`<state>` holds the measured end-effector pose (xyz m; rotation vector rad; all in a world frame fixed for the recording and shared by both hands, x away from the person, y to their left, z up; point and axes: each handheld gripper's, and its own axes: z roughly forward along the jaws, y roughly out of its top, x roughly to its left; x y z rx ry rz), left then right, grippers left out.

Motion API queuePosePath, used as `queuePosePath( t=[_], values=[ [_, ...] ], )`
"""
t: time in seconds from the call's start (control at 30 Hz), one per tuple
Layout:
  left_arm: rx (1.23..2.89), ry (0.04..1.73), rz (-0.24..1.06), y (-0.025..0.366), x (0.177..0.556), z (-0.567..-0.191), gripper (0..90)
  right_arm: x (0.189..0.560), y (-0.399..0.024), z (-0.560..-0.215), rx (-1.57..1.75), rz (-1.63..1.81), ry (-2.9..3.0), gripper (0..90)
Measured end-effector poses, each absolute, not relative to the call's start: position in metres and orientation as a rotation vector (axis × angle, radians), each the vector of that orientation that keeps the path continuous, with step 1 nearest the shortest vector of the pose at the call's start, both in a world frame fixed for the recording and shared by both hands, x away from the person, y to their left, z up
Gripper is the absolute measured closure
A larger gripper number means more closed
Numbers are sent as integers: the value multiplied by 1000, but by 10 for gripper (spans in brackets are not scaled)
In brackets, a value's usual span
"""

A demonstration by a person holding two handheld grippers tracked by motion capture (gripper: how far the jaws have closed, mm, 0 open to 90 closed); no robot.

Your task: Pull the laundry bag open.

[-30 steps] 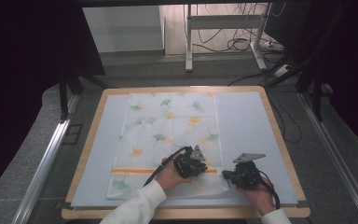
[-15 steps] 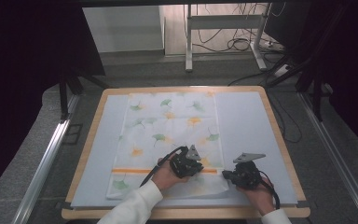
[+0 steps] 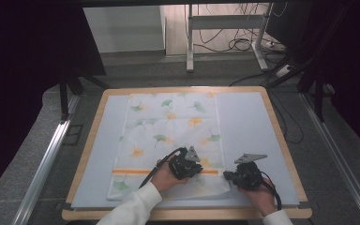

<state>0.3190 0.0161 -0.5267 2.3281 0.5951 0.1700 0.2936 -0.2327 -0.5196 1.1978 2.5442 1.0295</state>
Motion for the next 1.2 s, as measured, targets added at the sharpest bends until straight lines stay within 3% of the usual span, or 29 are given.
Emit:
queuePosePath(
  t=[1.2],
  values=[
    [2309,602,131,25,317,-527,897,294,-232,-520,1197,1030,2546,894]
  ],
)
